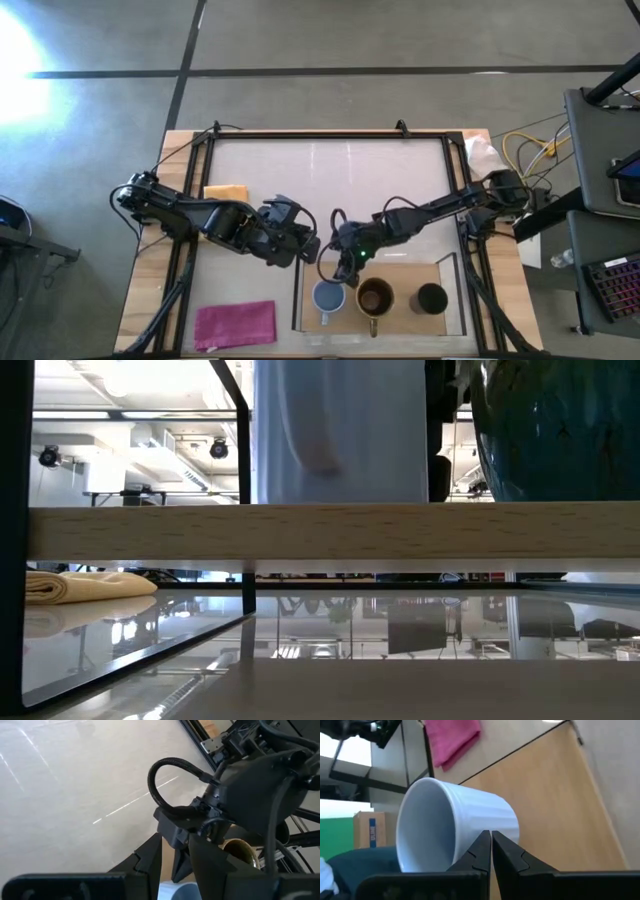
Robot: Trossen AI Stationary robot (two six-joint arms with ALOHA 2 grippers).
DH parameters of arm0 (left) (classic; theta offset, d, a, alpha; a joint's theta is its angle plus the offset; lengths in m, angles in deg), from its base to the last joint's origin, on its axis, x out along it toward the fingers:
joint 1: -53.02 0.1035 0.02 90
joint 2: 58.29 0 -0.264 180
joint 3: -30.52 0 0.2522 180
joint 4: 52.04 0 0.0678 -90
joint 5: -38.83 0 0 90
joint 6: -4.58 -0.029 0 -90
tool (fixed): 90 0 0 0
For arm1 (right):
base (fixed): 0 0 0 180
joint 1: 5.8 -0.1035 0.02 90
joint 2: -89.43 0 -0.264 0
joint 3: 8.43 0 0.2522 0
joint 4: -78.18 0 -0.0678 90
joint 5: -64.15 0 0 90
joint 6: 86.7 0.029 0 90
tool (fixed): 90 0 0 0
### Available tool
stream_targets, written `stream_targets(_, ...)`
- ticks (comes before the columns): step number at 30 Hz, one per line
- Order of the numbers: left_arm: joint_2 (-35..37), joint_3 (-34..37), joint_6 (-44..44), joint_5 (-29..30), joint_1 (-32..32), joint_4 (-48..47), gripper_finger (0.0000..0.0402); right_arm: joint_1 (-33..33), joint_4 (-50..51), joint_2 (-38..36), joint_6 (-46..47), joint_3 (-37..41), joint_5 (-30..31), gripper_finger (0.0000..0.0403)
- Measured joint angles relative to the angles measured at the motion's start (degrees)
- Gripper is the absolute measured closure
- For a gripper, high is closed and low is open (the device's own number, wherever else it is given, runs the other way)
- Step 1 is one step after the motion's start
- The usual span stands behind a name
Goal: Stack small to large cups/mugs on shelf
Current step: Put the blue mug on the shelf, then adjust the black cup on the shelf
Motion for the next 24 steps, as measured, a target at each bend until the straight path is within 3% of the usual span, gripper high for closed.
stream_targets(4, 0.0, 0.0, 0.0, 0.0, 0.0, -0.1, 0.0317, -0.2, -0.5, 0.0, 0.4, 0.0, 0.3, 0.0394)
stream_targets(9, 0.0, 0.0, 0.0, 0.0, 0.0, -0.1, 0.0317, 0.5, -0.3, 0.0, -0.1, -0.1, 7.3, 0.0394)
stream_targets(15, 0.0, 0.0, -1.6, -0.1, 0.0, -0.2, 0.0317, 2.8, 0.4, -0.4, -7.2, -2.7, 10.6, 0.0394)
stream_targets(21, 0.0, 0.8, -11.6, -0.9, 0.0, -1.0, 0.0317, 4.9, 14.8, -2.9, -7.2, -11.1, 8.7, 0.0394)
stream_targets(24, 0.3, 0.5, -12.4, -0.8, 0.0, 0.1, 0.0317, 4.8, 17.9, -5.0, -15.8, -16.0, 8.7, 0.0394)
